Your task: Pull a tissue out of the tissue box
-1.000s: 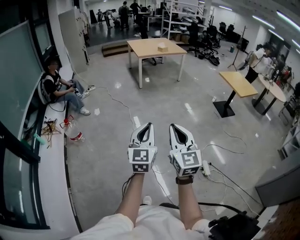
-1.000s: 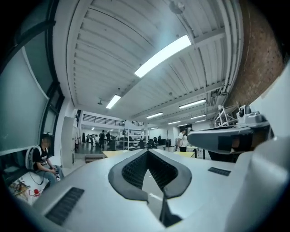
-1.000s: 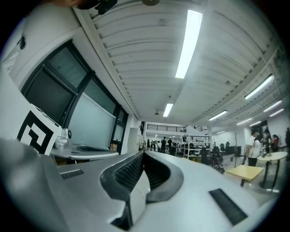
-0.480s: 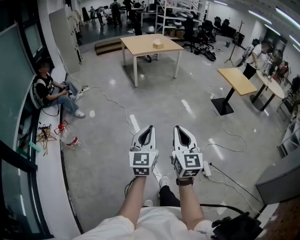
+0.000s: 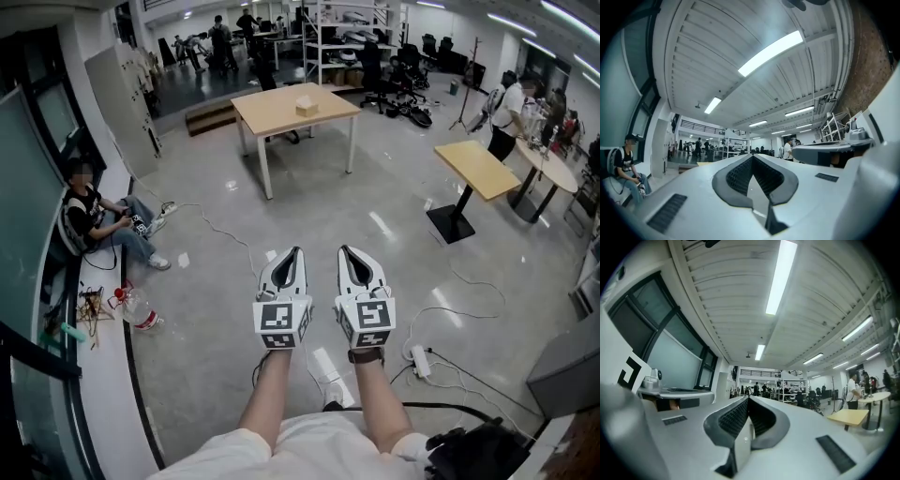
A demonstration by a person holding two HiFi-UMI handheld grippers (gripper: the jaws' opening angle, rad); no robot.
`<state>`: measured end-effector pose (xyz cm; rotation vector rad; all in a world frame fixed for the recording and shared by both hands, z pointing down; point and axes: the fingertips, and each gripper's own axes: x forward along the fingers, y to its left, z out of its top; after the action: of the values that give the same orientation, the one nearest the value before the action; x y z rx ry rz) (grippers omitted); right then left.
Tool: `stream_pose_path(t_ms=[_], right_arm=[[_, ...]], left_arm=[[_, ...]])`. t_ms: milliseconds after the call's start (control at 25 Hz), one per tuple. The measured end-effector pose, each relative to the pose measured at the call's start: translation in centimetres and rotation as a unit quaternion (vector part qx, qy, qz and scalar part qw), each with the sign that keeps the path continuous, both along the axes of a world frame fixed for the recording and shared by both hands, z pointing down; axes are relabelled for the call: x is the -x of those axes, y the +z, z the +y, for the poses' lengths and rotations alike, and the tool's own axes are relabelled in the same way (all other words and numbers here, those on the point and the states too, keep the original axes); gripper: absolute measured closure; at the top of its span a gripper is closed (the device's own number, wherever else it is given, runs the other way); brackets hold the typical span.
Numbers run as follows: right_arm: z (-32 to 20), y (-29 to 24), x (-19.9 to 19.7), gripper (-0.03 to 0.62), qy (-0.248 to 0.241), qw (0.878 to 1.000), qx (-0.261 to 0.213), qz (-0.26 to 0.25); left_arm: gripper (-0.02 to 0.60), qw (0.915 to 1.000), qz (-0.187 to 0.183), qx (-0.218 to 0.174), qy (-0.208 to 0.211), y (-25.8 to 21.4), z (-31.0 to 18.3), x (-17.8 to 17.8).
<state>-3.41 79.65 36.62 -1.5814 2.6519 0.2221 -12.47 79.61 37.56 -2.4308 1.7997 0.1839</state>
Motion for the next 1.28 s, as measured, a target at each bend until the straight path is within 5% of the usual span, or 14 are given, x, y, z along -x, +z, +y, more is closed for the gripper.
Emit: stream_pose_path(t_ms=[280, 520, 1040, 1280], right_arm=[[-6.3, 1.9, -4.6, 0.592, -0.016, 1.000, 0.017, -0.020], [-9.1, 2.5, -11.0, 0.592, 0.024, 1.000, 0.012, -0.005], [-18.9, 5.7, -25.1, 0.591, 0.165, 0.986, 0.033, -0.011], [-25.5, 5.4, -31.3, 0.592, 0.214, 0.976, 0.038, 0.006]], left_arm=[[0.583, 0.9999, 0.008, -0.004, 0.007, 0.2, -7.4, -6.1], [0.583, 0.9995, 0.004, 0.023, 0.021, 2.9, -11.3, -10.5], [0.583, 0.9861, -0.004, 0.048, 0.159, 6.4, -23.2, -24.3], [0.583, 0.9764, 0.026, 0.063, 0.205, 6.8, -31.4, -31.1]])
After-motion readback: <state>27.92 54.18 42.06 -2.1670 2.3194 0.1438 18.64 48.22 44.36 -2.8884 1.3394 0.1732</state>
